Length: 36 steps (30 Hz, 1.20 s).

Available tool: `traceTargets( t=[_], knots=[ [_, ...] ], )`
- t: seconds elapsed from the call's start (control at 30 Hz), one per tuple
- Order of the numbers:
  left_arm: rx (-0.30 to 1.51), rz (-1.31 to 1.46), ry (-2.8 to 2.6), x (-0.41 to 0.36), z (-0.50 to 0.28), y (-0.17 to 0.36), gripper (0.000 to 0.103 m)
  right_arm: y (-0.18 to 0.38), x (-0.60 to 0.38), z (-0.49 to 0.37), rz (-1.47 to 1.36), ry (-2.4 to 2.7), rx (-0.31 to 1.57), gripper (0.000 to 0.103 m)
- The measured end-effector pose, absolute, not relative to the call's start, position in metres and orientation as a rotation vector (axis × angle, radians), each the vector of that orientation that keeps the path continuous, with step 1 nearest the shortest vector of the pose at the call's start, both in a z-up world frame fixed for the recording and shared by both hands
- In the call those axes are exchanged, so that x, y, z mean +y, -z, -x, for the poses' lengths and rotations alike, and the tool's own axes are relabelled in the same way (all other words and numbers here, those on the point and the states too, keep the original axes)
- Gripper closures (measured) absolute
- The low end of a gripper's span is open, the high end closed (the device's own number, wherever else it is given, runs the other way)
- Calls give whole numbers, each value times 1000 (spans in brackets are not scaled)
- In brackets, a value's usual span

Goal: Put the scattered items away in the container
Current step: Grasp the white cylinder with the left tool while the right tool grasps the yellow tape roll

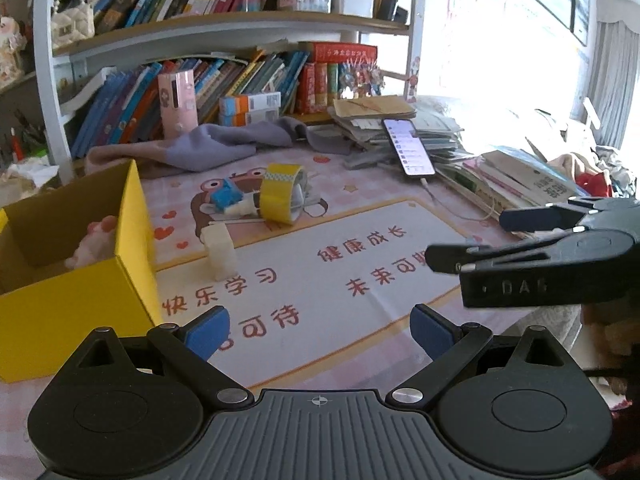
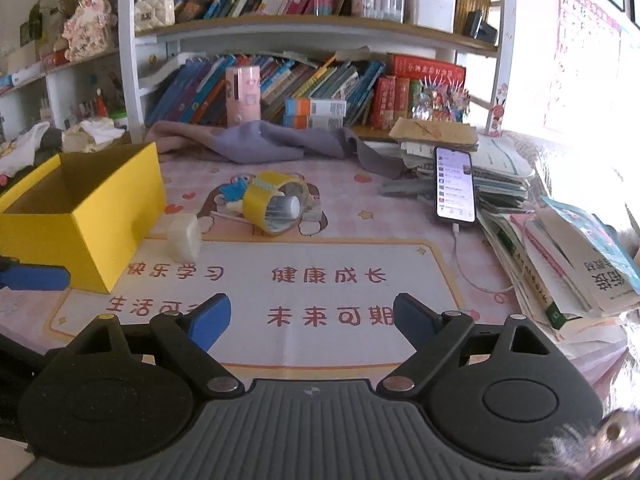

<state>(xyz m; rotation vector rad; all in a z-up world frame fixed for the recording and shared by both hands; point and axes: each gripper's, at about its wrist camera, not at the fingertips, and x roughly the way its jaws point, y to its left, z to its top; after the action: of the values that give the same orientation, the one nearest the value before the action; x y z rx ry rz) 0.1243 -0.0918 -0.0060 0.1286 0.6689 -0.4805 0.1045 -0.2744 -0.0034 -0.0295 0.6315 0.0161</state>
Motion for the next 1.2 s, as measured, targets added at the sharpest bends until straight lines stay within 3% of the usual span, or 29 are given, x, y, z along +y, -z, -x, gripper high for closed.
traceTargets(
  t=[0.13, 0.27, 0.5, 0.67, 1.03, 1.13, 1.2],
  knots=[
    [665, -114, 425, -103, -146, 6, 6, 6, -280, -123, 60, -65, 672, 31],
    [680, -114, 383, -116, -166, 11, 7, 8, -296, -146, 33, -97, 682, 37],
    [725, -158, 292, -140, -210, 18, 10, 8, -324, -196, 39, -176, 686, 34],
    [765, -213, 218, -149, -232, 25, 16, 16, -330, -238, 20, -260, 711, 35],
    [905, -199, 57, -136, -298, 49, 18, 36, -315, -328, -146, -443, 754, 40],
    [943, -182, 42, -131, -310, 58, 27, 44, -310, -346, -175, -473, 761, 40],
    [974, -177, 31, -130, -319, 65, 43, 50, -307, -358, -198, -485, 752, 40]
  ],
)
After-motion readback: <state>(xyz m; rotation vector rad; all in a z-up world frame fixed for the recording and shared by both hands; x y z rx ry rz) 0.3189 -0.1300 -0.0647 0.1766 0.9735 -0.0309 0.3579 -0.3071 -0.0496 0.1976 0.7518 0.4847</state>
